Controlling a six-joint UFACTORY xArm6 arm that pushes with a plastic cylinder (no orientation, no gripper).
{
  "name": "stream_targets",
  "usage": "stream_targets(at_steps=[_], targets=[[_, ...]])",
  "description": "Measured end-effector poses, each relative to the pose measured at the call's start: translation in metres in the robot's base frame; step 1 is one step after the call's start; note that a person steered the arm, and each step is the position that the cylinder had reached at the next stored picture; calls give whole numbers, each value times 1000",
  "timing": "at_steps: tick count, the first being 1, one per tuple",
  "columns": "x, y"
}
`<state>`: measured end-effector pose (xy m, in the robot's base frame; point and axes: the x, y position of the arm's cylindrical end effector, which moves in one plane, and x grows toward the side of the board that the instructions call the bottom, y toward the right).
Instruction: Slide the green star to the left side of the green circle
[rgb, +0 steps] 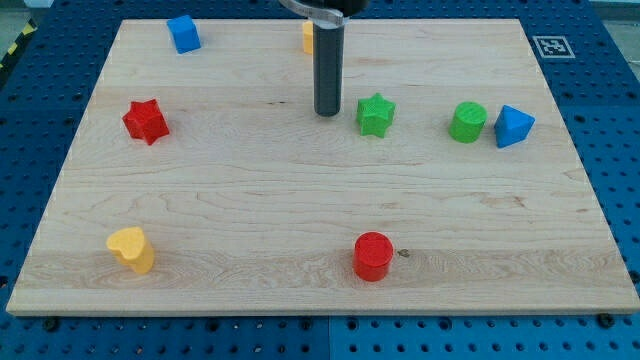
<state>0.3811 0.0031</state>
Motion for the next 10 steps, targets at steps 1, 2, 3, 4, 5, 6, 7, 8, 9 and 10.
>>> stream_targets(at_steps=[1,2,3,4,5,6,7,8,9,10], targets=[[11,19],[12,33],[13,33],[18,33],[20,33],[20,33],[18,38],[13,53],[13,62],[12,69]])
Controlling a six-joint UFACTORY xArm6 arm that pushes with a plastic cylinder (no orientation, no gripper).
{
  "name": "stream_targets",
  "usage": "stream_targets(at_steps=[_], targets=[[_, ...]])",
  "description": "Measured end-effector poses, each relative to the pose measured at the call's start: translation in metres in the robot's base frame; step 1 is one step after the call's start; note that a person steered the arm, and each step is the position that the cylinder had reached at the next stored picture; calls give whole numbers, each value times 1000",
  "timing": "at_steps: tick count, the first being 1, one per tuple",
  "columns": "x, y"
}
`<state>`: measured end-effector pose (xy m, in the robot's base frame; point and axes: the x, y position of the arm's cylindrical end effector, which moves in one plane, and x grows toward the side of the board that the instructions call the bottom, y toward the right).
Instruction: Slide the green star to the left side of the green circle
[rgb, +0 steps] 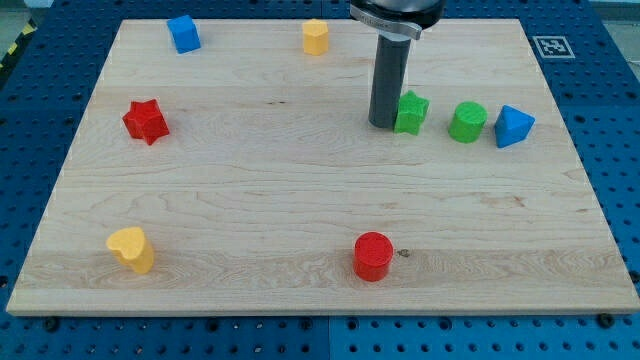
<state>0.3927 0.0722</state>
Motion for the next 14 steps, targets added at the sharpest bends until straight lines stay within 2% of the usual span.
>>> stream_targets(at_steps=[2,3,8,14], targets=[[-6,-8],[-6,10],[-6,15],[17,44]])
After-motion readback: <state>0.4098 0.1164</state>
